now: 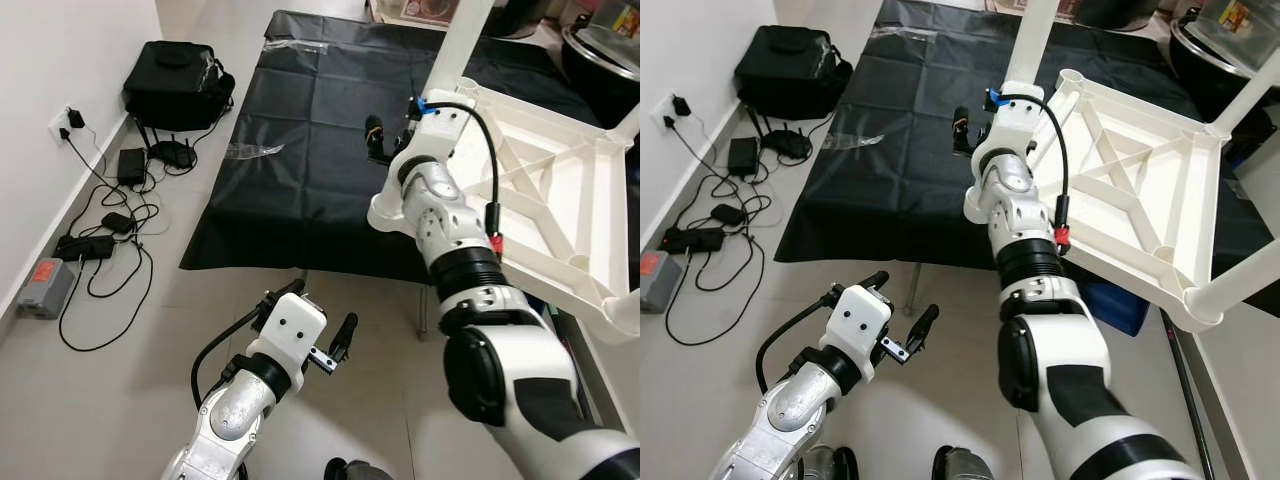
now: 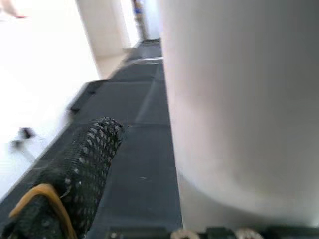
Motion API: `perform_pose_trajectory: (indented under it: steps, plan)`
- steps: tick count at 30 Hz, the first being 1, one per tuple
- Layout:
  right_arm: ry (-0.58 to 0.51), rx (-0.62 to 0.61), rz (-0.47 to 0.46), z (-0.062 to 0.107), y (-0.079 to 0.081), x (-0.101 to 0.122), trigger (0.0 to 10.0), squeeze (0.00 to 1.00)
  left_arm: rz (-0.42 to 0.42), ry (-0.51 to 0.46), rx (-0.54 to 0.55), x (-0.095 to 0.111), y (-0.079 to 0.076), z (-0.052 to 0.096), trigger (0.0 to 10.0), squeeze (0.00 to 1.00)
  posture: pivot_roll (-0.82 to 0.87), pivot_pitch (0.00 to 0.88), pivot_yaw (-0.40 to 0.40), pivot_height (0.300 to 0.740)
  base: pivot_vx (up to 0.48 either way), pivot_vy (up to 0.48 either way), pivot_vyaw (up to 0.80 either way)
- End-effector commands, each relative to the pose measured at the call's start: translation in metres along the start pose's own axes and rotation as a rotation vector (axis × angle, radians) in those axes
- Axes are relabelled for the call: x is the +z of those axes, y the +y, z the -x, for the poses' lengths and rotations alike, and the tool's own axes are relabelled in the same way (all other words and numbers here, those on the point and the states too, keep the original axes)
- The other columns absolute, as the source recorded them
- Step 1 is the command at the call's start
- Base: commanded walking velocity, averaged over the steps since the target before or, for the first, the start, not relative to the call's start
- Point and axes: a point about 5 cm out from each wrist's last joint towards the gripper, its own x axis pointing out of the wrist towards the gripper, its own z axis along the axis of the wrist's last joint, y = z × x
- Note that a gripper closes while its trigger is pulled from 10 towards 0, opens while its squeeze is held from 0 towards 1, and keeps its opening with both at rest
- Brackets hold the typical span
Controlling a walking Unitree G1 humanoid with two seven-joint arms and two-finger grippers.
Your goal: Building children table
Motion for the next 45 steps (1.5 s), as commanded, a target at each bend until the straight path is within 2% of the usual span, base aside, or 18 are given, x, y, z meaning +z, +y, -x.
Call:
perform_pose_trajectory:
  steps: [1,5,7,8,12,13,14,15,16,17,19,21,25,26,30,31,37,45]
  plan:
    - [-0.005,0.152,-0.008,0.001,0.010,-0.001,10.0,1.00,0.015,0.020,-0.017,-0.003,-0.005,0.001,10.0,0.00,0.11,0.132,-0.121,0.740,0.000,0.000,0.00]
    - [-0.011,0.242,-0.014,0.002,0.011,0.001,10.0,1.00,0.015,0.021,-0.018,-0.004,-0.005,0.001,10.0,0.00,0.12,0.130,-0.121,0.740,0.000,0.000,0.00]
    - [-0.004,0.354,-0.022,0.005,0.012,0.002,10.0,1.00,0.015,0.021,-0.020,-0.004,-0.006,0.001,10.0,0.00,0.11,0.127,-0.119,0.740,0.000,0.000,0.00]
    - [0.019,0.481,-0.007,0.009,0.015,0.001,10.0,1.00,0.015,0.020,-0.022,-0.004,-0.006,0.001,10.0,0.00,0.11,0.125,-0.117,0.740,0.000,0.000,0.00]
    - [0.019,0.481,-0.007,0.009,0.015,0.001,10.0,1.00,0.015,0.020,-0.022,-0.004,-0.006,0.001,10.0,0.00,0.11,0.125,-0.117,0.740,0.000,0.000,0.00]
    - [0.063,0.613,-0.001,0.016,0.017,-0.003,10.0,1.00,0.015,0.020,-0.026,-0.004,-0.007,0.001,10.0,0.00,0.11,0.121,-0.118,0.740,0.000,0.000,0.00]
    - [0.063,0.613,-0.001,0.016,0.017,-0.003,10.0,1.00,0.015,0.020,-0.026,-0.004,-0.007,0.001,10.0,0.00,0.11,0.121,-0.118,0.740,0.000,0.000,0.00]
    - [0.127,0.752,0.021,0.024,0.019,-0.010,10.0,1.00,0.015,0.020,-0.029,-0.004,-0.007,0.001,10.0,0.00,0.11,0.118,-0.120,0.740,0.000,0.000,0.00]
    - [0.127,0.752,0.021,0.024,0.019,-0.010,10.0,1.00,0.015,0.020,-0.029,-0.004,-0.007,0.001,10.0,0.00,0.11,0.118,-0.120,0.740,0.000,0.000,0.00]
    - [0.168,0.861,0.048,0.033,0.021,-0.016,10.0,1.00,0.016,0.020,-0.031,-0.004,-0.007,0.001,10.0,0.00,0.11,0.119,-0.122,0.740,0.000,0.000,0.00]
    - [0.168,0.861,0.048,0.033,0.021,-0.016,10.0,1.00,0.016,0.020,-0.031,-0.004,-0.007,0.001,10.0,0.00,0.11,0.119,-0.122,0.740,0.000,0.000,0.00]
    - [0.217,0.966,0.095,0.041,0.021,-0.023,10.0,1.00,0.015,0.019,-0.031,-0.004,-0.007,0.000,10.0,0.00,0.12,0.127,-0.127,0.740,0.000,0.000,0.00]
    - [0.204,0.938,0.153,0.037,0.019,-0.024,10.0,1.00,0.015,0.018,-0.030,-0.003,-0.007,0.000,10.0,0.00,0.11,0.130,-0.127,0.740,0.000,0.000,0.00]
    - [0.200,0.864,0.191,0.031,0.017,-0.024,10.0,0.01,0.015,0.018,-0.030,-0.003,-0.007,0.000,10.0,0.00,0.12,0.134,-0.128,0.740,0.000,0.000,0.00]
    - [0.163,0.769,0.204,0.023,0.013,-0.019,10.0,0.00,0.015,0.019,-0.028,-0.003,-0.007,0.000,10.0,0.00,0.12,0.133,-0.127,0.740,0.000,0.000,0.00]
    - [0.146,0.747,0.178,0.021,0.012,-0.015,0.0,0.00,0.015,0.019,-0.027,-0.003,-0.006,0.000,10.0,0.00,0.12,0.134,-0.129,0.740,0.000,0.000,0.00]
    - [0.091,0.641,0.114,0.015,0.005,-0.002,0.0,0.00,0.013,0.019,-0.025,-0.003,-0.006,0.000,10.0,0.00,0.12,0.136,-0.125,0.740,0.000,0.000,0.00]
    - [0.076,0.689,0.048,0.017,0.005,-0.002,0.0,0.00,0.011,0.021,-0.025,-0.004,-0.005,0.000,10.0,0.00,0.11,0.139,-0.123,0.740,0.000,0.000,0.00]
